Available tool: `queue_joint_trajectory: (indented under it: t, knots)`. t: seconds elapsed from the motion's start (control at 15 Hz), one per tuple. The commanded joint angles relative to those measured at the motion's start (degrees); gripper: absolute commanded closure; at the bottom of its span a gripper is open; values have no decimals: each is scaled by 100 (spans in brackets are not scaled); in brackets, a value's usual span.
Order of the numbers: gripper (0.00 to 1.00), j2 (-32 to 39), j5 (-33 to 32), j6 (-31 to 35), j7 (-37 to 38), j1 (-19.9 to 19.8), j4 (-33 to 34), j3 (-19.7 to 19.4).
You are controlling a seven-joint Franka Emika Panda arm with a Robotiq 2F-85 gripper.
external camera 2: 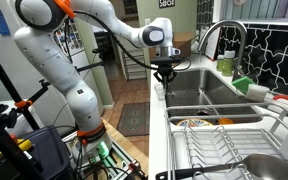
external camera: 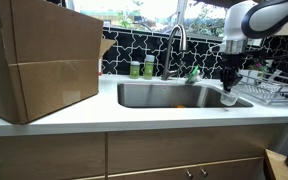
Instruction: Pick up the small clear lunch box and fetch some water, pour the water onto the plate in the sink twice, put the small clear lunch box on the white kitchen counter in front of the sink
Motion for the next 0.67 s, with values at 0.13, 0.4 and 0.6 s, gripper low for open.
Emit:
queue_joint_trajectory:
  t: [0.13,0.4,0.6]
  knots:
    - [97,-29,168,-58,0,37,-308,170]
    - [97,25,183,50,112,13,-387,222]
    - [97,79,189,123,165,2,-373,214]
